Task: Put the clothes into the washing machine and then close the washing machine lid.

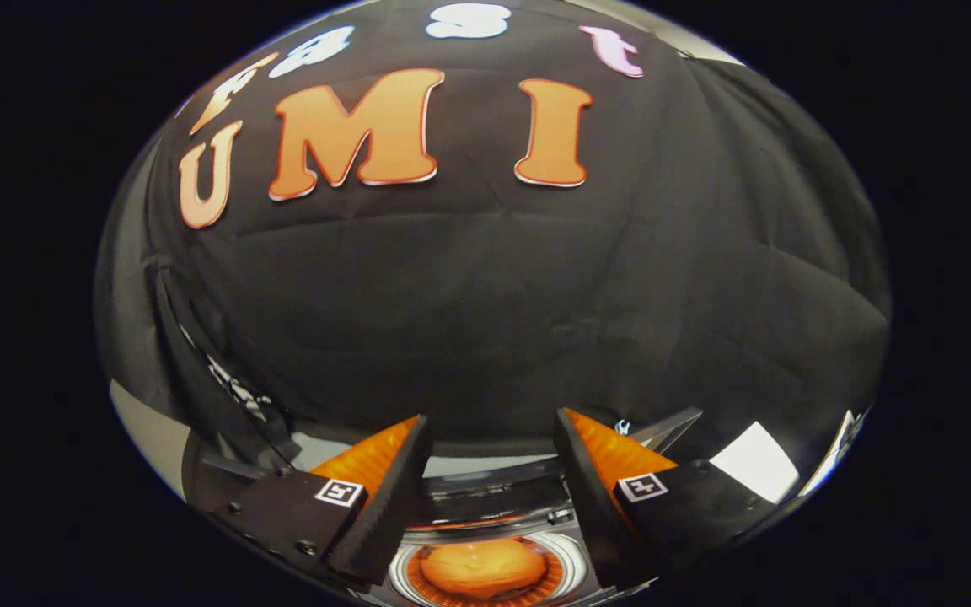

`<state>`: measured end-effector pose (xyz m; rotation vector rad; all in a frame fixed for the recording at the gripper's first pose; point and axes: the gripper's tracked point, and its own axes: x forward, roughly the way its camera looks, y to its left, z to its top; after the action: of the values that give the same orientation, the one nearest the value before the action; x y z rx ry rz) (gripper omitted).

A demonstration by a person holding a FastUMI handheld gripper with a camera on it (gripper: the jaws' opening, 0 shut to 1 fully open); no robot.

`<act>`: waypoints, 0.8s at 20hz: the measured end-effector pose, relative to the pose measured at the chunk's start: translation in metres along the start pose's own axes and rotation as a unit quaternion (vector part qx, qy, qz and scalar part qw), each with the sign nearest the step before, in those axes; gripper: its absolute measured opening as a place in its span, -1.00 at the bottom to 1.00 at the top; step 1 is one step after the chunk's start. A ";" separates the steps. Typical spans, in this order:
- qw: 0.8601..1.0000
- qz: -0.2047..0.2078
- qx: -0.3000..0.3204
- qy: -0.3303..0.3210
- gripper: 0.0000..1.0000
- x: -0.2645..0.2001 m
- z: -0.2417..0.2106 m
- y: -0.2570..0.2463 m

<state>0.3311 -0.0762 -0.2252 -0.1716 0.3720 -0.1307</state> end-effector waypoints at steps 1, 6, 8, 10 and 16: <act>1.000 0.001 -0.006 0.000 0.93 -0.004 -0.001 0.000; 1.000 -0.004 0.000 -0.019 0.96 -0.036 -0.016 -0.005; 1.000 -0.005 -0.001 -0.018 0.96 -0.059 -0.035 -0.012; 1.000 -0.006 -0.004 -0.013 0.96 -0.074 -0.050 -0.017; 1.000 -0.012 -0.001 0.016 0.94 -0.107 -0.096 -0.024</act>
<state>0.1944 -0.0966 -0.2713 -0.1769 0.4024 -0.1570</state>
